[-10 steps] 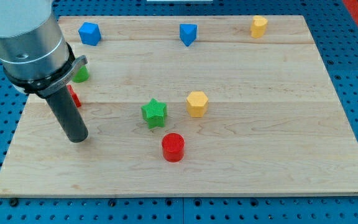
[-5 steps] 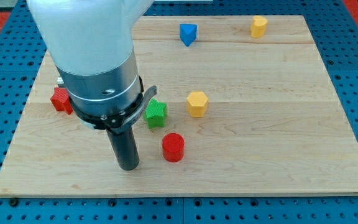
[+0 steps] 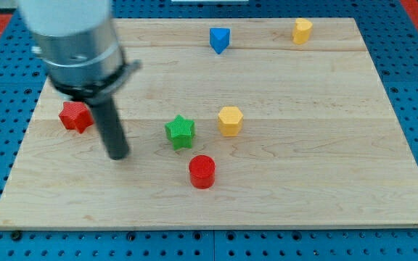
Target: Slide the green circle to the right center
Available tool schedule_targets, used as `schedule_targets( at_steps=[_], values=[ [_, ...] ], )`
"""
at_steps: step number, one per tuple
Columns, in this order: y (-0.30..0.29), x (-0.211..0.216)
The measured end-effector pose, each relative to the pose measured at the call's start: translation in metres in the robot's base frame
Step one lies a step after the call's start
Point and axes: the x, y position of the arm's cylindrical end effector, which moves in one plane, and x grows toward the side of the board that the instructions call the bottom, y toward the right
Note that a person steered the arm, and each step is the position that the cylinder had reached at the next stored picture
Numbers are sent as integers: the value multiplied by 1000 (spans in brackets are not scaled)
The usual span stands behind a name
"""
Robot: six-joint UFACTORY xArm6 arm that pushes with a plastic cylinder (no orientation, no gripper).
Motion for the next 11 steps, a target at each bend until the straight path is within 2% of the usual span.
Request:
schedule_targets(
  at_steps=[1,2,3,4,5,6,8,9,10,11],
  values=[
    [-46,-15],
    [-139,-18],
    [-109,-87],
    [-54,-121],
    [-71,-124],
    [-87,-148],
    [148,-122],
    [92,-133],
    [132,-149],
    [202,-128]
  ],
)
